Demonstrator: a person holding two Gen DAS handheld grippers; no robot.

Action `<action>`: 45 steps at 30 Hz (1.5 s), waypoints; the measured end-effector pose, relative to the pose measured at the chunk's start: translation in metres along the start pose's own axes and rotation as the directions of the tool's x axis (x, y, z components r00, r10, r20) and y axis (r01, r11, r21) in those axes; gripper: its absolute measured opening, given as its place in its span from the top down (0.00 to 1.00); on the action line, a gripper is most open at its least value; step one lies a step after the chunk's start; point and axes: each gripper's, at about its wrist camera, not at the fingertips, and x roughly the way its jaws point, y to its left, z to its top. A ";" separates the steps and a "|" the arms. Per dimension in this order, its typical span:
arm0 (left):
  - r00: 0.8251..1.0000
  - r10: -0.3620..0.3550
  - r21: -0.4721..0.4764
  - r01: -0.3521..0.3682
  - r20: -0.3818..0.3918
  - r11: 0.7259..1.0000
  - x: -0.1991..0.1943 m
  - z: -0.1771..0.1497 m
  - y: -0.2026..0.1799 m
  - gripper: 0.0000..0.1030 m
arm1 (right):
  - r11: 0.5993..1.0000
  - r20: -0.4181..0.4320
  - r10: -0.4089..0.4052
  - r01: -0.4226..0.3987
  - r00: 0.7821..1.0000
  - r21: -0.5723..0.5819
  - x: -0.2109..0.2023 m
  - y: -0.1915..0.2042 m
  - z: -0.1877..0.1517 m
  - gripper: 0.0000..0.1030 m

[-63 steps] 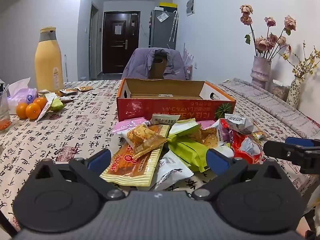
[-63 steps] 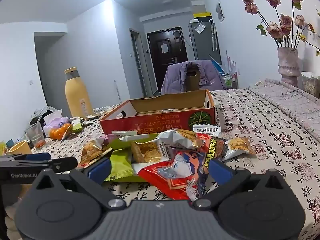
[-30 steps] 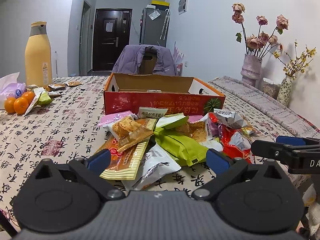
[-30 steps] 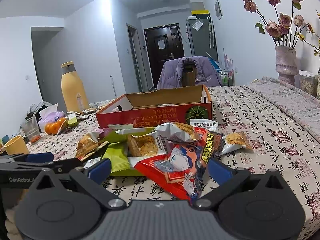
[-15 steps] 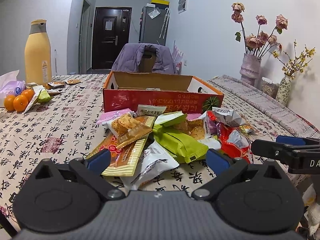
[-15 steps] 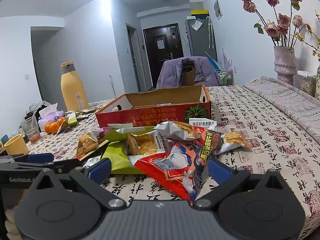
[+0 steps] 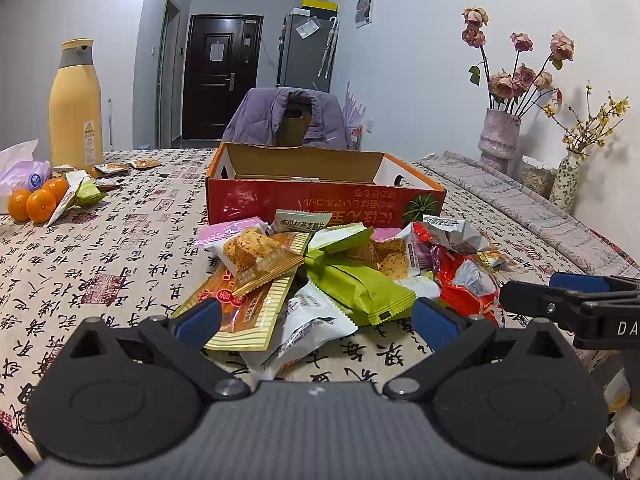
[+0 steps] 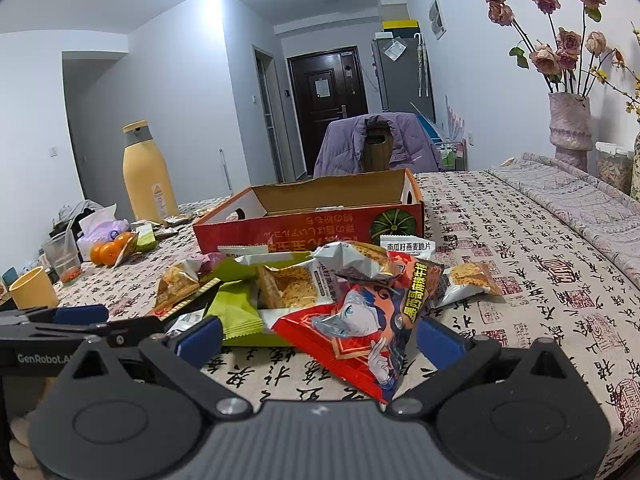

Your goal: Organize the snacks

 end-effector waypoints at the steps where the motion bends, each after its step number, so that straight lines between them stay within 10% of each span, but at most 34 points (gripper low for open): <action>1: 1.000 0.000 0.000 0.000 0.000 1.000 0.000 0.000 0.000 0.00 | 1.000 0.000 0.000 0.000 1.000 0.000 0.000 0.000 0.000 0.00; 45: 1.000 0.009 -0.003 -0.009 -0.002 1.000 0.006 0.001 0.006 0.00 | 1.000 -0.008 -0.015 0.015 1.000 0.003 0.002 -0.001 0.000 0.00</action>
